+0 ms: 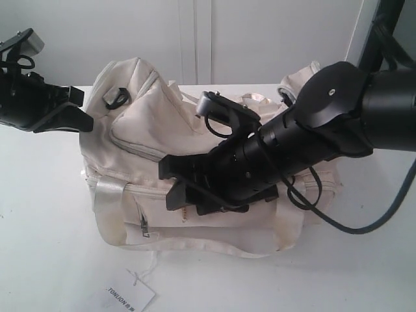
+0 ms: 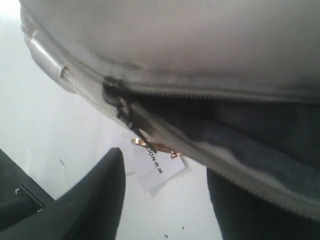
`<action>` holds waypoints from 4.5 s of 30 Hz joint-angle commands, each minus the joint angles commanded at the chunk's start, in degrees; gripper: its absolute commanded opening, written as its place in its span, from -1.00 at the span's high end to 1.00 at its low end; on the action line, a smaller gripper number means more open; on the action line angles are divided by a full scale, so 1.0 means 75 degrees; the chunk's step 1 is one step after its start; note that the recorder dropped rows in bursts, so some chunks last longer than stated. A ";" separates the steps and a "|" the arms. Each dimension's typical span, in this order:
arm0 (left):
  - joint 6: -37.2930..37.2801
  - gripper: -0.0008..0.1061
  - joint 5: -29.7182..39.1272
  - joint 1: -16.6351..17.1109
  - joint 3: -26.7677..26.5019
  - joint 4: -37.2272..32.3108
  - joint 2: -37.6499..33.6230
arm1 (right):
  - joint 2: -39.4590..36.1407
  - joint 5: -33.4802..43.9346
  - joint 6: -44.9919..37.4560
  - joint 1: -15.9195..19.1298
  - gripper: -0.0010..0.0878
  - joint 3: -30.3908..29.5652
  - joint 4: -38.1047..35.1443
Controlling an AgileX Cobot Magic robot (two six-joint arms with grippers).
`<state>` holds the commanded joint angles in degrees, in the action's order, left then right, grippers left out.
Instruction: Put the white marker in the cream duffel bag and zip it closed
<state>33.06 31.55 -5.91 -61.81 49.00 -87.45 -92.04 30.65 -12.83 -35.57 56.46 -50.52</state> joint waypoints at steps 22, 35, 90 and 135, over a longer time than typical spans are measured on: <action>0.0000 0.99 0.0013 0.0000 0.0000 0.0001 0.0000 | -0.0005 0.0432 -0.0683 0.0000 0.98 0.0000 -0.0138; 0.0000 0.99 0.0013 0.0000 0.0000 0.0001 0.0000 | 0.0775 0.1127 -0.0665 0.0000 0.98 0.0000 0.0714; 0.0028 0.99 -0.0052 0.0000 0.0000 -0.0261 0.0000 | 0.2028 0.2948 0.1711 0.1102 0.98 0.0586 0.6379; 0.0040 0.99 -0.0590 0.0000 0.0000 -0.1692 0.0000 | 0.2387 0.1888 0.0455 0.3912 0.98 0.0570 0.4662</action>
<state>33.36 27.12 -5.91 -61.81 36.31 -87.45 -74.13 44.81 -9.42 -6.23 60.73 -15.56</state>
